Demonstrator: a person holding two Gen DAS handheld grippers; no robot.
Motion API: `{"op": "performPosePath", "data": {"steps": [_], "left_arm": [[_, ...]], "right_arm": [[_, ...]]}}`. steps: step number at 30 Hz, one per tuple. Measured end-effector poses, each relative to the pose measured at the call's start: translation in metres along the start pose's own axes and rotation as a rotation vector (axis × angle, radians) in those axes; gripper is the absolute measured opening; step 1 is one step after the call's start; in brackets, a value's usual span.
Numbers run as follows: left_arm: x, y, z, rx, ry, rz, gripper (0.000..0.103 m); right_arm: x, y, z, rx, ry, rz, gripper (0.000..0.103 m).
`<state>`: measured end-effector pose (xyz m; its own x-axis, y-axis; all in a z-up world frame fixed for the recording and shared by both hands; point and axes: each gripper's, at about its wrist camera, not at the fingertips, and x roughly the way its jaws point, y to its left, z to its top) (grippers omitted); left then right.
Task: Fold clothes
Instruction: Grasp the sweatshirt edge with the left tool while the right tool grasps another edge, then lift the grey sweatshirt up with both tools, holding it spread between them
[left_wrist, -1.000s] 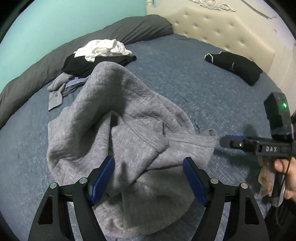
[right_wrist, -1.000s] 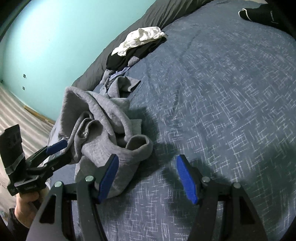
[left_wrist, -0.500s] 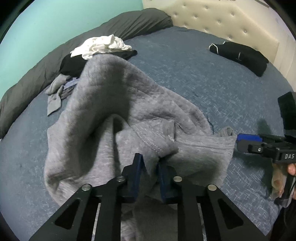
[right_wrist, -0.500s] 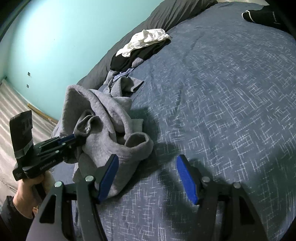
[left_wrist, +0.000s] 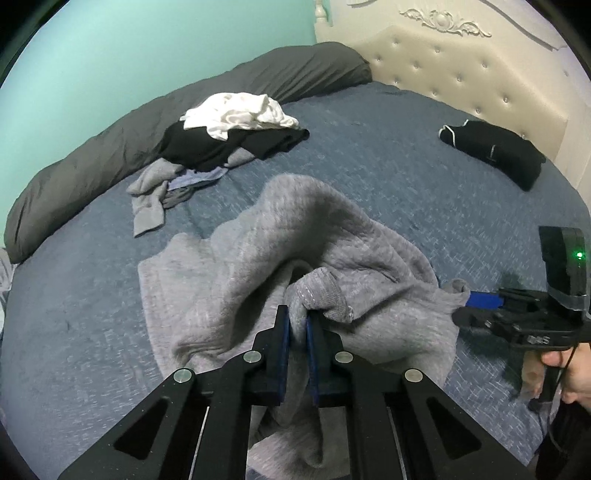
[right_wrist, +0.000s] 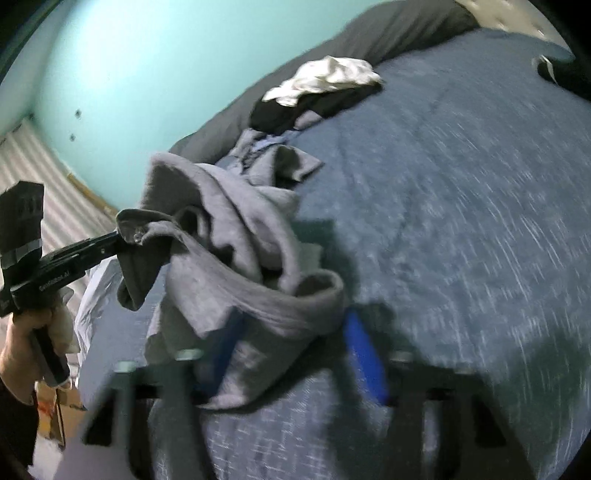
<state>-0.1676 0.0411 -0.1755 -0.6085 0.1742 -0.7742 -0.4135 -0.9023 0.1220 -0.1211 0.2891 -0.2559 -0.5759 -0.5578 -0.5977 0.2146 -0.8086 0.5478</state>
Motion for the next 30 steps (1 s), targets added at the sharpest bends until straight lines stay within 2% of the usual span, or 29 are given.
{"op": "performPosePath", "data": {"steps": [2, 10, 18, 24, 30], "left_arm": [[-0.012, 0.005, 0.001, -0.009, -0.014, 0.003, 0.008], [-0.083, 0.028, 0.015, -0.051, -0.106, 0.045, 0.007], [-0.201, 0.057, 0.053, -0.110, -0.271, 0.094, 0.003], [-0.294, 0.063, 0.089, -0.094, -0.386, 0.145, 0.003], [-0.377, 0.064, 0.123, -0.085, -0.486, 0.169, 0.003]], "right_arm": [[-0.001, 0.010, 0.005, -0.040, 0.006, -0.017, 0.012], [-0.052, 0.064, 0.038, -0.198, -0.053, -0.010, 0.008], [-0.144, 0.159, 0.114, -0.388, -0.194, -0.006, 0.007], [-0.220, 0.236, 0.170, -0.543, -0.301, -0.044, 0.007], [-0.292, 0.294, 0.217, -0.619, -0.387, -0.067, 0.007]]}}
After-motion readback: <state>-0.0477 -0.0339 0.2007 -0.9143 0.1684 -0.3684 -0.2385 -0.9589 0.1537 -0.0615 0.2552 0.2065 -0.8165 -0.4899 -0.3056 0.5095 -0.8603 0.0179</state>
